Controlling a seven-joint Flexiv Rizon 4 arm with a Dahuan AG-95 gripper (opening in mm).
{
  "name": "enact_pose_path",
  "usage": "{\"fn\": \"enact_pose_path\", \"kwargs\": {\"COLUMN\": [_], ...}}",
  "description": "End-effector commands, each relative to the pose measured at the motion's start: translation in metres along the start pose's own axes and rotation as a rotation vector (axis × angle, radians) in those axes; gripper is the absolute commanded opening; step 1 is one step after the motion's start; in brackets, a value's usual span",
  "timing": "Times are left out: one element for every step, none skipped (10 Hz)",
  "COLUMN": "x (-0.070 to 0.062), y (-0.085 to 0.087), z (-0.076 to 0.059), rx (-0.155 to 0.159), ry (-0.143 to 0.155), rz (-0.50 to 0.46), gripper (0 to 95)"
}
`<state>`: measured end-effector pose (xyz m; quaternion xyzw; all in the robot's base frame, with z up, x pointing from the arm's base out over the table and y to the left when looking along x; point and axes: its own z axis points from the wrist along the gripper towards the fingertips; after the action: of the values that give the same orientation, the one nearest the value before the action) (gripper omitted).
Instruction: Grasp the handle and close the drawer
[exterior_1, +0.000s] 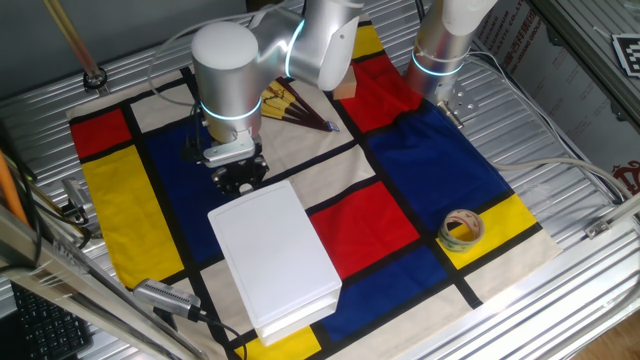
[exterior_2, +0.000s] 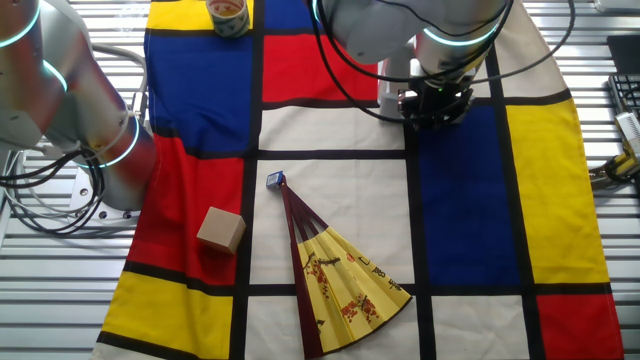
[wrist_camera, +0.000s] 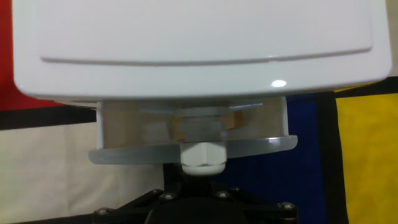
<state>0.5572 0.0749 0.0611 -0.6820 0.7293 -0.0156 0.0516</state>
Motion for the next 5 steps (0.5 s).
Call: {"fn": "enact_pose_path", "kwargs": {"x": [-0.0006,-0.0012,-0.0016,-0.0022,-0.0025], "y": [0.0001,0.0003,0.0004,0.0006,0.0007], "z": [0.0005,0.0006,0.0008,0.0009,0.0010], "rx": [0.001,0.001,0.002,0.001,0.000], "ry": [0.006,0.009,0.007,0.006,0.007], "rz": [0.006,0.008,0.009,0.012,0.012], "gripper": [0.0,0.0,0.0,0.0,0.0]}}
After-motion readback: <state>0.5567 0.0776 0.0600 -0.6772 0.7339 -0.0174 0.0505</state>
